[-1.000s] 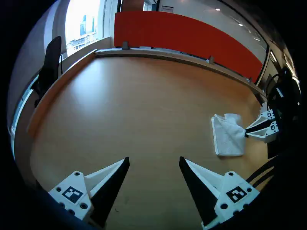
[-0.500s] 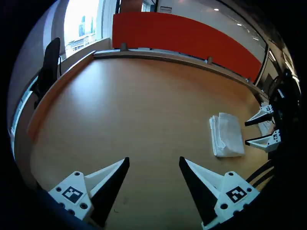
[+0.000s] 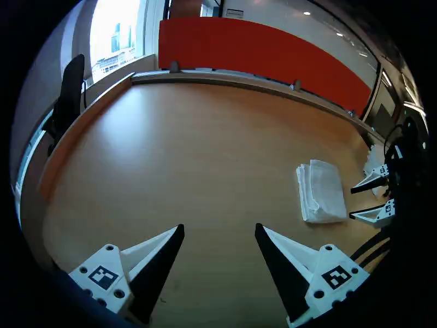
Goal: Fold towel
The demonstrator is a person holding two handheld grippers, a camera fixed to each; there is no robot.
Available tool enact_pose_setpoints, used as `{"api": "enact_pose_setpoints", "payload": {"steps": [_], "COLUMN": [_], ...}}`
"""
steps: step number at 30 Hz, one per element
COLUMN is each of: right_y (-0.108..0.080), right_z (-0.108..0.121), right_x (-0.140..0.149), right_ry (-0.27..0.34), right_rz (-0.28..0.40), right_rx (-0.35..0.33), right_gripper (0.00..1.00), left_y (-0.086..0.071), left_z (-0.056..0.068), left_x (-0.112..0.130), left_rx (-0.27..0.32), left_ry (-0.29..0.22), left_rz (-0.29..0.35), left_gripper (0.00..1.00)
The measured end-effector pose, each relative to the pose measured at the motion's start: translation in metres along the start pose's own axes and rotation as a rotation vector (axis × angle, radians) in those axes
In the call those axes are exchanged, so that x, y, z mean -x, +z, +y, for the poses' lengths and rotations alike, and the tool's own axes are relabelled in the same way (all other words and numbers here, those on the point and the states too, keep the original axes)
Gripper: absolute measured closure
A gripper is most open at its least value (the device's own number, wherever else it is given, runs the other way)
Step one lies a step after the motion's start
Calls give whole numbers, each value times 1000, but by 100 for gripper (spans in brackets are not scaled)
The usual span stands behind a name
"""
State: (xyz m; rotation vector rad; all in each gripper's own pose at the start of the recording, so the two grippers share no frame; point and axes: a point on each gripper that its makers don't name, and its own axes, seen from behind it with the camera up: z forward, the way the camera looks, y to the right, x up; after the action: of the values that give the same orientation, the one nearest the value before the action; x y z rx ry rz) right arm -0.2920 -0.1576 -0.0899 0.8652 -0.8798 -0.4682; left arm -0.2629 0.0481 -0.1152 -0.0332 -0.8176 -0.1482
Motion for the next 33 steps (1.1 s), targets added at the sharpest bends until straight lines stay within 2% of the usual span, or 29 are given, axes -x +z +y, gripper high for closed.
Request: {"api": "enact_pose_setpoints", "payload": {"steps": [7,15,21,28,33], "right_y": [1,6,9,12,16], "right_z": [-2,-3,-5,-8,-8], "right_x": [19,34,45,51,53], "right_ry": [26,60,81,92,102], "right_rz": [-23,-41,-59,-69,-68], "right_rx": [9,22,29,27,36], "right_gripper": [12,20,34,58,60], "left_y": [0,0,0,1,1], "left_z": [3,4,3,2,1], "left_x": [1,2,5,6,5], "left_rx": [5,6,5,4,4], "left_ry": [6,5,4,5,5], "left_rz": [-2,-3,-5,-8,-6], "left_gripper": [4,4,4,4,4]}}
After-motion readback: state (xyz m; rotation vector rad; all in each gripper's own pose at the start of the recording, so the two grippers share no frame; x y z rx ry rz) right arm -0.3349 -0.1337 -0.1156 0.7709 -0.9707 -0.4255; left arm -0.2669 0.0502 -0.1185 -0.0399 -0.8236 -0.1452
